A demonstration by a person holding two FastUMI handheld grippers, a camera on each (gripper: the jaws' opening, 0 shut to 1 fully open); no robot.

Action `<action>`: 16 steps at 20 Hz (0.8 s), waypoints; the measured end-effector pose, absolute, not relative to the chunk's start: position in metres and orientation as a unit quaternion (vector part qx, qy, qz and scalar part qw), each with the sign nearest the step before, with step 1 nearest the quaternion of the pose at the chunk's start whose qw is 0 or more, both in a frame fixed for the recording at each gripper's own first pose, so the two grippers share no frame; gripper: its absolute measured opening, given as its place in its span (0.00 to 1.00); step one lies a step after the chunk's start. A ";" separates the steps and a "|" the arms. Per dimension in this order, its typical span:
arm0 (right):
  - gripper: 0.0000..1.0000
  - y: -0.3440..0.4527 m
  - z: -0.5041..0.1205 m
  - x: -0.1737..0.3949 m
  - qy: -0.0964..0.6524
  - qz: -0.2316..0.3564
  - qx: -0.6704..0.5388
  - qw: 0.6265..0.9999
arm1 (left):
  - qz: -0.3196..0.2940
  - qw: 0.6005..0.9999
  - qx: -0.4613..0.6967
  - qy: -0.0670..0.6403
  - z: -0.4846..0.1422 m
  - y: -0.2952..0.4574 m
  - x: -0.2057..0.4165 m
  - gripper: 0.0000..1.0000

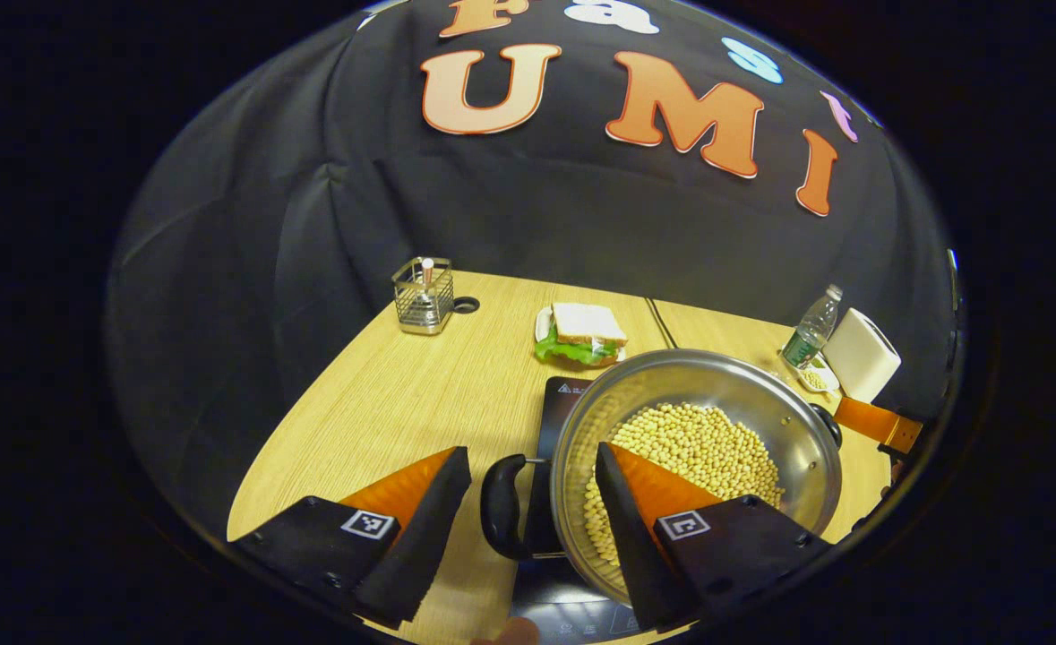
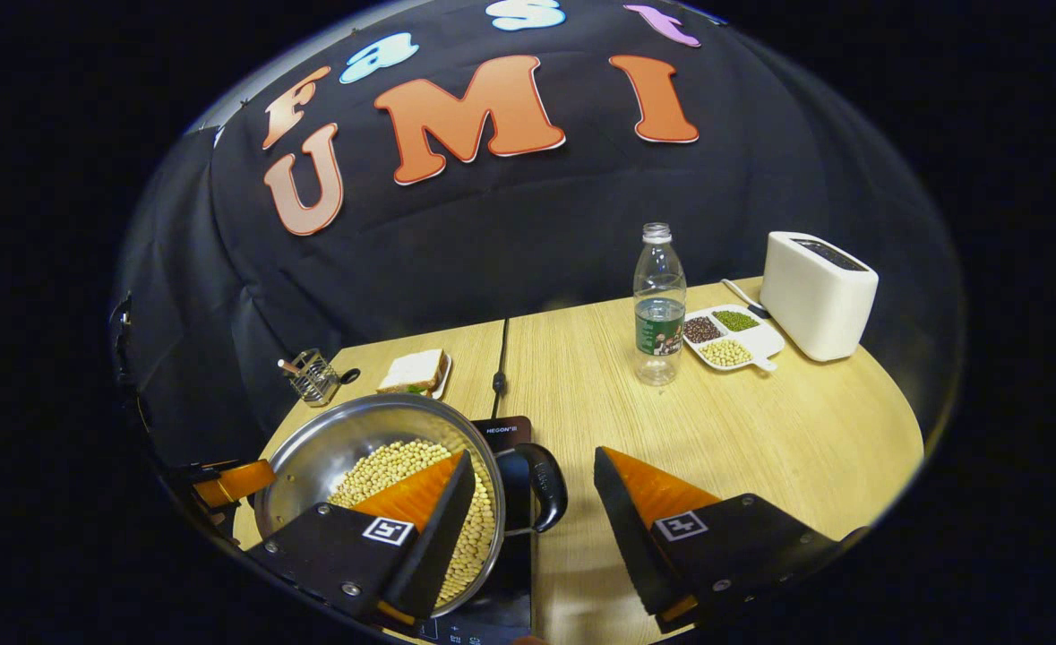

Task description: First push the handle of the pot to place it horizontally, then grasp the pot with both hands and set it on the induction cooktop.

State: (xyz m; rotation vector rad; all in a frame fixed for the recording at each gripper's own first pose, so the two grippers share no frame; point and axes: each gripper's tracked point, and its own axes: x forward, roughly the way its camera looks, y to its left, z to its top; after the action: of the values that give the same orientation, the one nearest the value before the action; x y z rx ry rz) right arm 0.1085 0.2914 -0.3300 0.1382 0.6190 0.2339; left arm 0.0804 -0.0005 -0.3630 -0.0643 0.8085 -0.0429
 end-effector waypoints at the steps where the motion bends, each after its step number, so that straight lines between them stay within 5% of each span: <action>1: 0.89 0.288 -0.323 0.109 0.299 0.114 0.069 0.945 | -0.017 0.920 -0.026 0.390 -0.357 0.000 0.081 0.92; 4: 0.95 0.271 -0.291 0.108 0.269 0.109 0.058 0.955 | -0.009 0.931 -0.008 0.365 -0.331 -0.002 0.082 1.00; 12: 1.00 0.210 -0.177 0.094 0.166 0.100 0.049 0.980 | -0.011 0.979 -0.012 0.204 -0.184 -0.027 0.091 0.99; 16: 0.95 0.170 -0.114 0.078 0.106 0.088 0.029 0.990 | -0.011 0.992 -0.033 0.119 -0.088 -0.034 0.069 0.99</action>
State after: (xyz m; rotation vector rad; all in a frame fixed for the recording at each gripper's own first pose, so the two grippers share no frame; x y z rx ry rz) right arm 0.0779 0.1700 -0.1141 0.0574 0.2127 0.1759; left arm 0.0693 -0.0338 -0.0882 -0.0666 0.2377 -0.0211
